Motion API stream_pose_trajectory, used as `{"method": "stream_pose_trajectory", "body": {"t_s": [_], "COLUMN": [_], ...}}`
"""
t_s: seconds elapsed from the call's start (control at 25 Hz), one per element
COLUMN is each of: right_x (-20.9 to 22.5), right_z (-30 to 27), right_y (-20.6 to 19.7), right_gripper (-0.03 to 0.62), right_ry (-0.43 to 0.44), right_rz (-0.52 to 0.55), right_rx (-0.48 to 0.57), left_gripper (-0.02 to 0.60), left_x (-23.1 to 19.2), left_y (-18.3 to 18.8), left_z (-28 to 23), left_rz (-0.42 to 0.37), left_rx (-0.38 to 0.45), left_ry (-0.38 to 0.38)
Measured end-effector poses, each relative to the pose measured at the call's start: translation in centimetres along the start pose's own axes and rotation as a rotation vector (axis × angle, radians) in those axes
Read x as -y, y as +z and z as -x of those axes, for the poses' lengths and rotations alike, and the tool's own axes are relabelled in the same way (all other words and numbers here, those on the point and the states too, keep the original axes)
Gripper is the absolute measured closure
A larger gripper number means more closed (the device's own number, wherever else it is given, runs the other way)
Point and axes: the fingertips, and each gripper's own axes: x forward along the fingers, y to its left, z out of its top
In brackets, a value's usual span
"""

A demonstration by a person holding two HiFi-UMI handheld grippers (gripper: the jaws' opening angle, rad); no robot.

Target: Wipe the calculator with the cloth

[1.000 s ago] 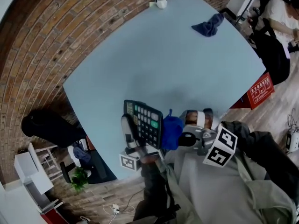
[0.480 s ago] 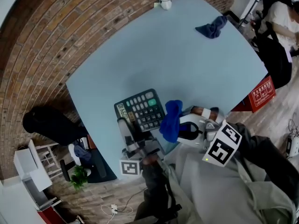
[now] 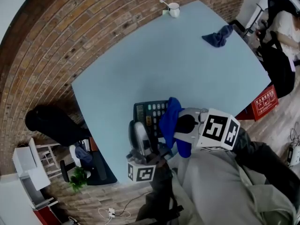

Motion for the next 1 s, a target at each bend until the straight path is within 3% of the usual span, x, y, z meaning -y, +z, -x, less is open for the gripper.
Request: {"method": "stream_pose_trajectory", "body": {"t_s": [0.12,0.28,0.36,0.48,0.64,0.72,0.88,1.0], "right_x": [2.1,-0.8,-2.0,-1.4,1.9,1.2,-3.8,-3.1], "right_z": [0.4,-2.0,-2.6,-1.7,1.6,1.7,-1.3,-1.9], "right_y": [0.7,0.8,0.4,-0.5,-1.2,-1.7,-4.2,-5.5], "right_gripper": [0.526,0.526,0.526,0.526,0.526,0.526,0.526,0.526], "right_ry": [-0.095,-0.066,-0.02,0.037,-0.088,-0.078,0.056,-0.01], "right_rz": [0.025,0.153,0.149,0.045,0.041,0.071,0.219,0.316], "right_rx": [-0.02,-0.085,-0.083,-0.048,-0.026,-0.054,-0.204,-0.281], "left_gripper": [0.535,0.535,0.537,0.537,0.535,0.535,0.535,0.536], "left_x": [0.6,1.9,1.5,0.4,-1.9,-3.1,-3.4,-2.9], "left_y": [-0.2,-1.5,-1.6,-0.5,2.5,3.1,2.1,1.8], "left_z": [-0.2,-0.8,-0.5,0.1,0.9,1.3,0.7,0.7], "left_rz": [-0.072,-0.175,-0.146,-0.091,-0.001,0.035,0.097,0.105], "left_rx": [-0.025,-0.086,-0.086,-0.05,0.069,0.114,0.135,0.124], "left_ry": [-0.012,-0.027,-0.02,0.01,0.075,0.125,0.164,0.145]}}
